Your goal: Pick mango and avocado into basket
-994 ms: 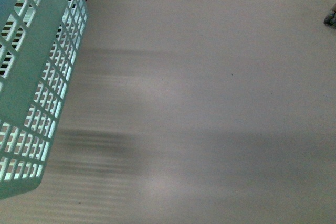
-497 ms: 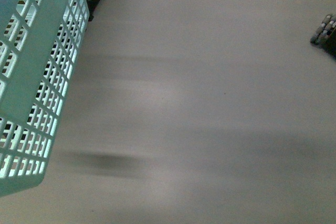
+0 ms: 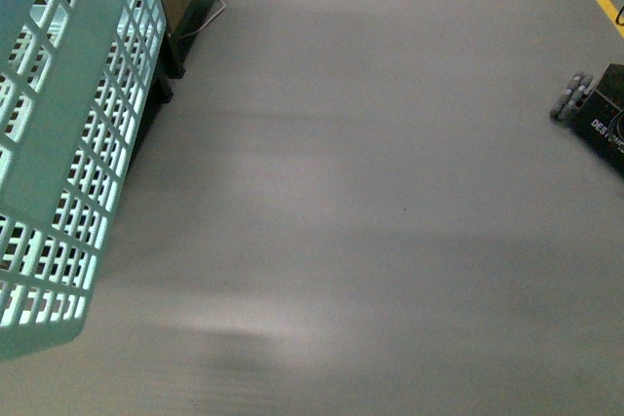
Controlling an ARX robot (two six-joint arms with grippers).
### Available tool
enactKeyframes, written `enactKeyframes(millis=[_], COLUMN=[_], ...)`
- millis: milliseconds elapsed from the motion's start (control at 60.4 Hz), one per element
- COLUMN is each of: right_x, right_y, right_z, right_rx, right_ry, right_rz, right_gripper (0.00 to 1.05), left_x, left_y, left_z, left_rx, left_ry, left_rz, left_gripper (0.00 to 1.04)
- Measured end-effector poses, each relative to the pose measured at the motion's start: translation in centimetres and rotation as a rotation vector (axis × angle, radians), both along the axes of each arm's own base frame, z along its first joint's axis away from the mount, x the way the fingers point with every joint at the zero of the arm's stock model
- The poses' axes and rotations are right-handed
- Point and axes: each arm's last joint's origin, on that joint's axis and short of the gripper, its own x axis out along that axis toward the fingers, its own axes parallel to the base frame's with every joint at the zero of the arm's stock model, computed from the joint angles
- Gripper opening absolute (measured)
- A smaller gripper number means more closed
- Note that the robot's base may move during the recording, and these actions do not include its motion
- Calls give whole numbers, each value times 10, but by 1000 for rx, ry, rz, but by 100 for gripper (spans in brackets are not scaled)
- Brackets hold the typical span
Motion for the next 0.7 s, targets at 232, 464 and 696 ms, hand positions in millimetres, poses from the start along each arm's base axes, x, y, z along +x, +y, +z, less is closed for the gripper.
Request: enactKeyframes(millis=[232,464,696], right_x=[0,0,0], right_y=[0,0,0], right_z=[0,0,0], right_rx=[0,-1,0], right_ry=[0,0,0], right_rz=[1,1,0], right_gripper=[96,96,96], left_x=[0,0,0], left_y=[0,0,0], left_z=[0,0,0], left_rx=[-1,-1,0], left_ry=[0,0,0], left_rz=[0,0,0], left_gripper=[19,19,19])
